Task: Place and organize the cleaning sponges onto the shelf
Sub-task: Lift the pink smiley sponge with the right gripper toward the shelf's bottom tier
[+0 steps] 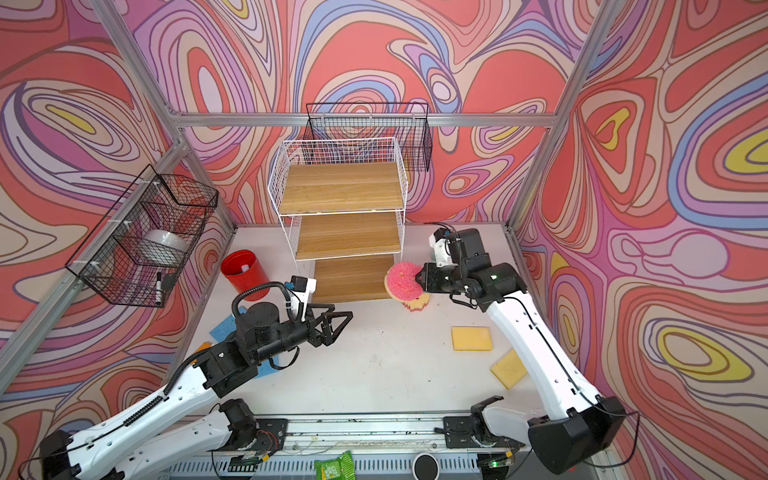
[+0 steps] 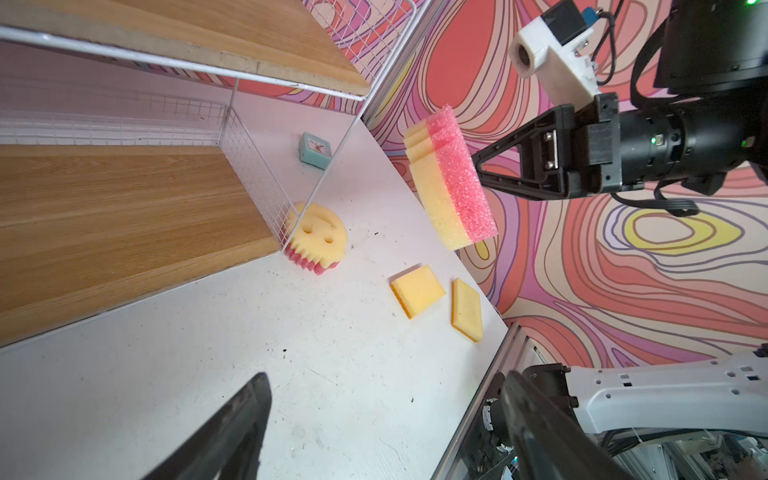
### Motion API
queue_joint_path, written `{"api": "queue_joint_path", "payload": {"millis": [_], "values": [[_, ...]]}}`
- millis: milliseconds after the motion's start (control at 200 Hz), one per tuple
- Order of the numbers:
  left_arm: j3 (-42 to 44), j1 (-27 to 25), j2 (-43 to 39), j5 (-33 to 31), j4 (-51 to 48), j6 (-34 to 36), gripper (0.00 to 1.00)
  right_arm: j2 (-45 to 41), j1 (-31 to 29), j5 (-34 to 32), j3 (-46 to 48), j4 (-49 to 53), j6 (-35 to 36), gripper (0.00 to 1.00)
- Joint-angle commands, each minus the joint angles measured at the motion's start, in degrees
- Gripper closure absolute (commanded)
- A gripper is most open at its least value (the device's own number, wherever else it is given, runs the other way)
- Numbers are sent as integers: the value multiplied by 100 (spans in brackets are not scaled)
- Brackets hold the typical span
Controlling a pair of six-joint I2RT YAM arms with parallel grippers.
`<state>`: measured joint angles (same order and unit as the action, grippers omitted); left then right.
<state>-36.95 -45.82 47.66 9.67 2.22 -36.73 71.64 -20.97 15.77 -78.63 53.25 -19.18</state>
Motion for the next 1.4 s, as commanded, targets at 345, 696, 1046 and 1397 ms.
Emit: {"api": "queue_joint_path", "payload": {"millis": [345,696,1046,1397], "values": [[-75,8,-771,-1358,-748,291,11,781,-1129,-765,-1900,546,170,79],[176,5,-1409,-2017,-1653,332,11,1660,-2133,-1551,-3787,960,386,80],[364,4,-1719,-2246,-2060,307,11,2680,-2557,-1994,-5785,1190,624,81],[648,13,-2044,-2467,-2397,94,8,2283,-3049,-2141,-3727,215,290,81]]}}
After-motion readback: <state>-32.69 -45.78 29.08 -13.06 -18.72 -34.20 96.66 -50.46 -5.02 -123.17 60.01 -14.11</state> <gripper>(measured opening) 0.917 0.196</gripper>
